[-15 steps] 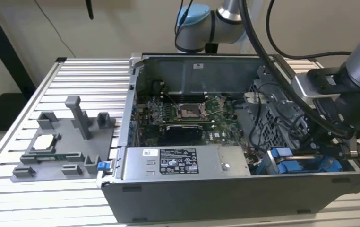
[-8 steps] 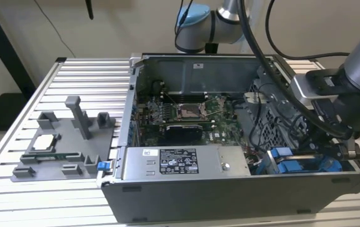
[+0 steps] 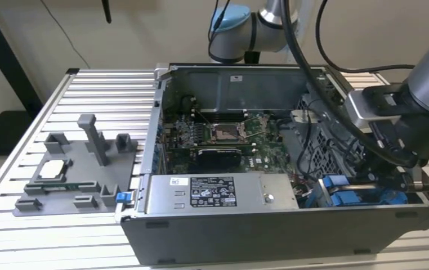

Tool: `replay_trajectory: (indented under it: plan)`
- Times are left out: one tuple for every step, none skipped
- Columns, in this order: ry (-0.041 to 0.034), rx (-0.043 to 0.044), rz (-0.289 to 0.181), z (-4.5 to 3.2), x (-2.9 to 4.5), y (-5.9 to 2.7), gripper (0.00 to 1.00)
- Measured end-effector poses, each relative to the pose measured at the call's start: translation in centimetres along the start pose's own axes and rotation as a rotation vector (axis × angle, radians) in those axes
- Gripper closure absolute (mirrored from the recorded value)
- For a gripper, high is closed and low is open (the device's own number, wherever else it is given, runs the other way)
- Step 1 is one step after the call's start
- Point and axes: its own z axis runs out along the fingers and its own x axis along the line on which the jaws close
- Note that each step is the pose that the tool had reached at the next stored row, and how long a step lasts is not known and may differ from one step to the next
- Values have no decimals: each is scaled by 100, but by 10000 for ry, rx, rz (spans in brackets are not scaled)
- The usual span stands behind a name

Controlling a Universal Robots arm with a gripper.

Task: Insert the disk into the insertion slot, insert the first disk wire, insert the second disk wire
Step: 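Insert the second disk wire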

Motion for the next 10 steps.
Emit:
replay_trajectory:
  plan:
    - [11, 0, -1, -12, -2, -1, 0]
    - [9, 0, -1, -40, -7, -4, 0]
    - [10, -2, -1, -83, -16, -7, 0]
    - [5, -2, -1, -125, -23, -11, 0]
    - [10, -4, -1, -173, -32, -15, 0]
    - [7, -5, 0, -215, -40, -18, 0]
    - [6, -6, 0, -262, -48, -22, 0]
    - [10, -7, 0, -306, -56, -26, 0]
    - [8, -10, 0, -349, -64, -29, 0]
    - [7, -13, 0, -393, -73, -33, 0]
